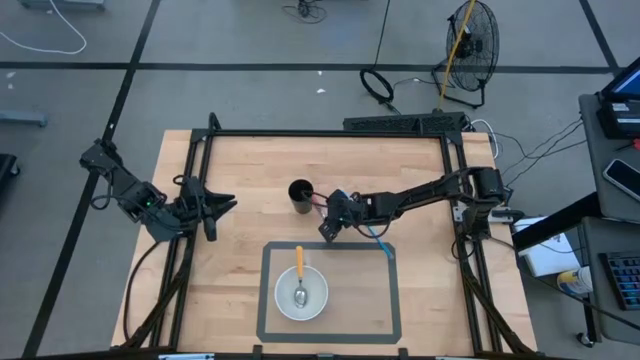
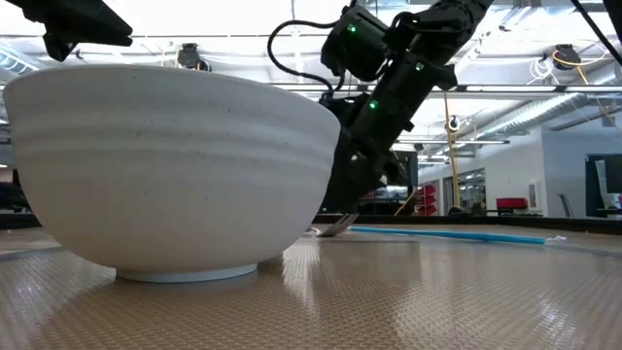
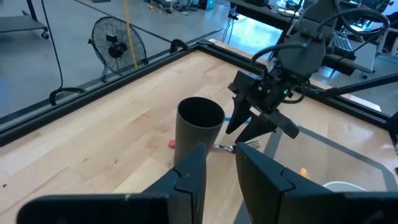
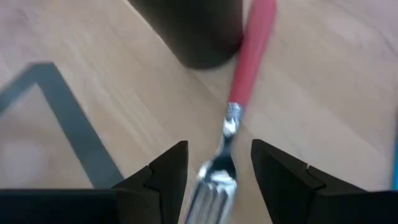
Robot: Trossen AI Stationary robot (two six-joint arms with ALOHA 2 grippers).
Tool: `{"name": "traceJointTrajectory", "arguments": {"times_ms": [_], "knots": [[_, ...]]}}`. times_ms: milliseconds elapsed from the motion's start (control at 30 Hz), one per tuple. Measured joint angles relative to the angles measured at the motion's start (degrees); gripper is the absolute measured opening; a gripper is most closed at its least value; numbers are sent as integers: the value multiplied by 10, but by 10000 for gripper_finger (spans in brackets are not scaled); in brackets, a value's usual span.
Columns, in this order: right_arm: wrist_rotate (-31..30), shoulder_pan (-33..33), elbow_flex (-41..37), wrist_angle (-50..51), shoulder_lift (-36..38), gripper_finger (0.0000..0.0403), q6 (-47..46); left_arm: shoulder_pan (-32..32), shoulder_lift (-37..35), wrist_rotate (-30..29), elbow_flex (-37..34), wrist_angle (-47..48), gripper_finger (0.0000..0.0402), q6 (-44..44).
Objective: Pick & Place Utensil
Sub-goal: Put the pink fork into the white bowl on the mat
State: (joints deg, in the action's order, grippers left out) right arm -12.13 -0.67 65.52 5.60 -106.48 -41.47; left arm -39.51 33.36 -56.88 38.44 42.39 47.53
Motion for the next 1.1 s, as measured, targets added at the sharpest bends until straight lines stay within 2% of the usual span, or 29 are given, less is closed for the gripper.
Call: {"name": "traceJointTrajectory", "arguments": {"times_ms": [333, 733, 1100], "knots": [[-29, 15, 2, -70, -23, 171, 20, 0, 0, -2, 0, 1, 90, 0], [-26, 17, 2, -74, -39, 171, 37, 1, 0, -5, 0, 5, 90, 2], [-15, 18, 45, -43, -93, 171, 44, 0, 0, -8, 0, 7, 90, 11]]}}
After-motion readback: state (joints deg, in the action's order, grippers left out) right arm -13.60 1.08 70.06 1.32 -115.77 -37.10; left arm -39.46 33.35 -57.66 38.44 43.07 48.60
